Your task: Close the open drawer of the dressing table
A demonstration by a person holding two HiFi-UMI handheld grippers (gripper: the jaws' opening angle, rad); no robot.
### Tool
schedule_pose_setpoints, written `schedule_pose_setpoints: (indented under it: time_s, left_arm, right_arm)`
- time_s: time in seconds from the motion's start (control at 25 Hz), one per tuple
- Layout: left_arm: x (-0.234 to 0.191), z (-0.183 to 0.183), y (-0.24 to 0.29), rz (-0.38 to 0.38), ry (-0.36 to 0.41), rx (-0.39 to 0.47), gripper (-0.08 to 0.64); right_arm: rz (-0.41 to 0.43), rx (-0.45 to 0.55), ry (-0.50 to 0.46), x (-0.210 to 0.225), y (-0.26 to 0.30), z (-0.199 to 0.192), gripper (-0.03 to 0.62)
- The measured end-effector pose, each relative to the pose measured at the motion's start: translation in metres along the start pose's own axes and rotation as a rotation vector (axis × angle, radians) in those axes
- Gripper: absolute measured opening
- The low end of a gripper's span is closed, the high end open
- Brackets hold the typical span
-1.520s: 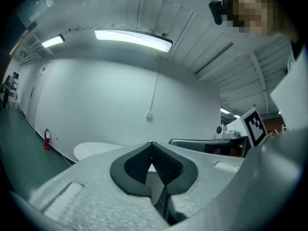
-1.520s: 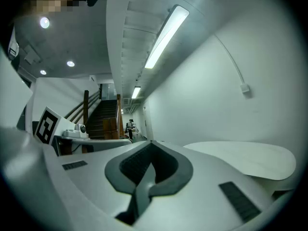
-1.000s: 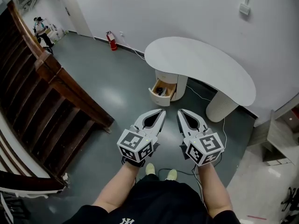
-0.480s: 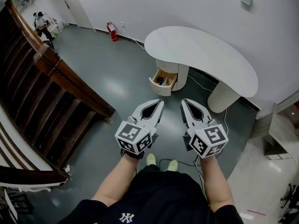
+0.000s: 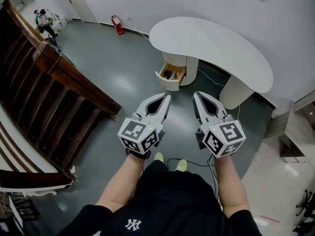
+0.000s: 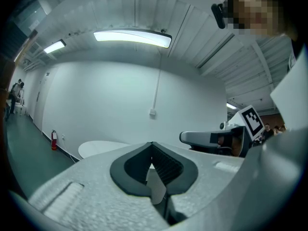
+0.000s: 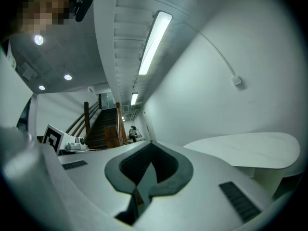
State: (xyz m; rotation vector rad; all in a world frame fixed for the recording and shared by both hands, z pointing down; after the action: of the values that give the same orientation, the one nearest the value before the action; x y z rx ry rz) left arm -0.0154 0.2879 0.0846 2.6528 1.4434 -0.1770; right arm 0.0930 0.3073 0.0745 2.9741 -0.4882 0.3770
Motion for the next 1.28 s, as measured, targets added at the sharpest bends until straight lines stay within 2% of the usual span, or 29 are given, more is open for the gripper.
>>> schedule_pose_setpoints:
  time_s: [0.24,0.52,0.8,1.28]
  left_arm:
    - [-0.001,-0.009,0.006,0.011,-0.007,-0.021,0.009]
    - [-0.035,-0.019,0.015,0.022,-0.022,-0.029,0.009]
    - [-0.100,-0.021,0.038,0.015,-0.028,-0.029,0.009]
    - [-0.243,-0.034,0.076,-0.010,-0.031,-0.079,0.009]
  right_arm:
    - [0.002,-0.019,0.020,0.009,0.003,-0.007,0.014]
    - [-0.005,-0.043,0.024,0.015,0.035,-0.018,0.014]
    - [-0.023,-0.053,0.011,0.020,0.102,-0.020,0.014]
    - [-0.079,-0.073,0.035,0.026,0.249,-0.036,0.014]
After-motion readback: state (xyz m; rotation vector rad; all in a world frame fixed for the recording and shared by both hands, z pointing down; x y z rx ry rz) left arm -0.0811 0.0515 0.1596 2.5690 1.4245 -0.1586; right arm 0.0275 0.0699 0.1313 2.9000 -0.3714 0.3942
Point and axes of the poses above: the fingertips, and each gripper's own axes: y forward along the fingers, x to its right, z out of its top, the point moved 2 cm from there along -y, backward along the fingers, and after that the axes turned 8 degrees about -z, right-handed, at the moved point
